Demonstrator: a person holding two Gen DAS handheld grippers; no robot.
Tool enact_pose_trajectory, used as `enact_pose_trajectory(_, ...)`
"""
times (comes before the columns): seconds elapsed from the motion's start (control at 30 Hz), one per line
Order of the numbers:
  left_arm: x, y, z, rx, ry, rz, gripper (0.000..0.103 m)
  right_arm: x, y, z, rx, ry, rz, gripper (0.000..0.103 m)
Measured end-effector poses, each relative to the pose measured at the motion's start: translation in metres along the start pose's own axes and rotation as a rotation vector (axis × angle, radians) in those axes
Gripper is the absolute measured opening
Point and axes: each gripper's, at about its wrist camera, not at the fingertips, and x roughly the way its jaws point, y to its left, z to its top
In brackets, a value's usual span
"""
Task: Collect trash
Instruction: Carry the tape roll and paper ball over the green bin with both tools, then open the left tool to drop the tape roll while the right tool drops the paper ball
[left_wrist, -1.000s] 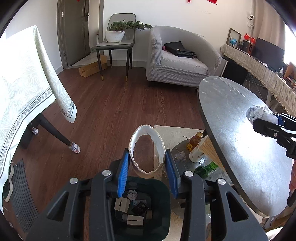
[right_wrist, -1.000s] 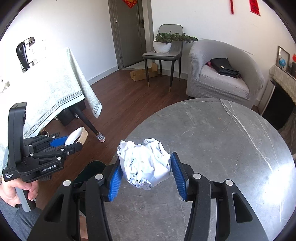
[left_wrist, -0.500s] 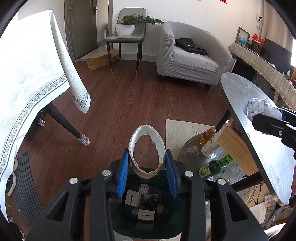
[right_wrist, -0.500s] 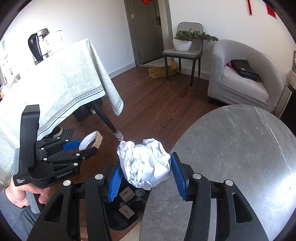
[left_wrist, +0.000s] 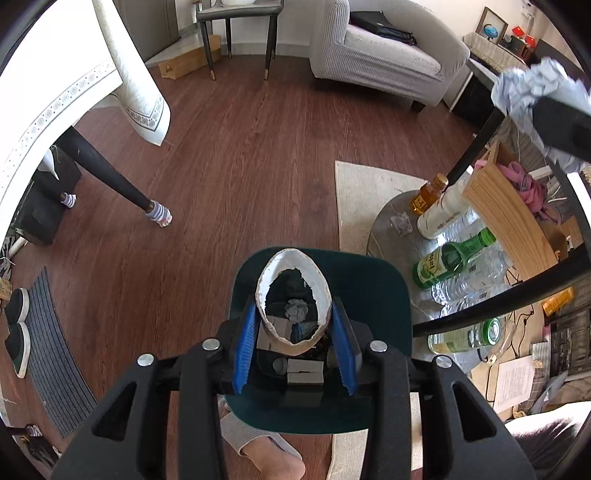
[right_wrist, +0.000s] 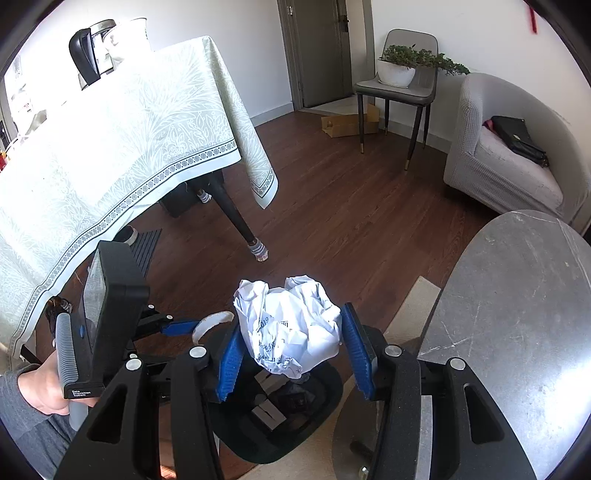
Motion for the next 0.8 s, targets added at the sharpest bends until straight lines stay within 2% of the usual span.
enact_pose_trajectory(0.17, 0.010, 0.007, -0.007, 0.006, 0.039, 0.014, 0.054, 0.017, 0.013, 0.003, -0.019, 0.027, 0.002, 0.051)
enact_pose_trajectory(0.4, -0.002, 0.028, -0.008, -0.030, 0.001, 0.014, 0.053, 0.038, 0.025, 0.005, -0.040, 0.065, 0.008, 0.051)
enact_pose_trajectory(0.67, -0.030, 0.047, -0.002, -0.081, -0.082, 0.023, 0.051, 0.071, 0.042, -0.006, -0.063, 0.144, 0.013, 0.051)
enact_pose_trajectory(0.8, -0.045, 0.049, 0.003, -0.087, -0.124, 0.018, 0.045, 0.088, 0.049, -0.013, -0.082, 0.187, 0.011, 0.050)
